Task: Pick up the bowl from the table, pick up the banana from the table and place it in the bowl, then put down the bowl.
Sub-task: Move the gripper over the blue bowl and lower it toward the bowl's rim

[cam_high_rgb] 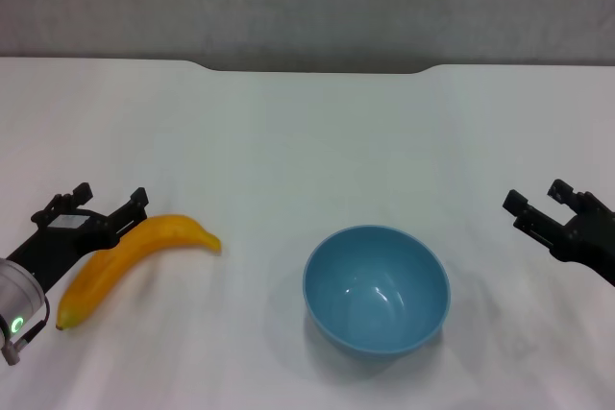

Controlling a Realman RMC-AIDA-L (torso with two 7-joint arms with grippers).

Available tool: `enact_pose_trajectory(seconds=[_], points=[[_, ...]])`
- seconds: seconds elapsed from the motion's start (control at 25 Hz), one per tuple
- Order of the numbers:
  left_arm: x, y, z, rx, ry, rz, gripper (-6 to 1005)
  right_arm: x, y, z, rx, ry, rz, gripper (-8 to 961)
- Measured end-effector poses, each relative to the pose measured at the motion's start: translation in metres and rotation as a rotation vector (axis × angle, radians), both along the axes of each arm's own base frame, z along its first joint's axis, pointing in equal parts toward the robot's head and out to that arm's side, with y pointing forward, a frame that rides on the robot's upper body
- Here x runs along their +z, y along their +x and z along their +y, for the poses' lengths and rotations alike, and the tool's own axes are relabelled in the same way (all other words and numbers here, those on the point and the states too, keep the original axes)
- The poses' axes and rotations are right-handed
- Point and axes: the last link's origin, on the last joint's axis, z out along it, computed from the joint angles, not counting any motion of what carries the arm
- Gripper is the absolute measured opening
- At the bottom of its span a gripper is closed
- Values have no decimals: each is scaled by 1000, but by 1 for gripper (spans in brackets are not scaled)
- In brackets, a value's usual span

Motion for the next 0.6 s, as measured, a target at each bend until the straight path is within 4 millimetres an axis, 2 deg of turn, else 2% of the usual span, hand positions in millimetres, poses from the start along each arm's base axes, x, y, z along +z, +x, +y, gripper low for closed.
enact_pose_trajectory(seconds=[0.6], points=[[0, 1, 0, 3, 1, -12, 907, -1, -2, 2, 8, -4, -1, 885]])
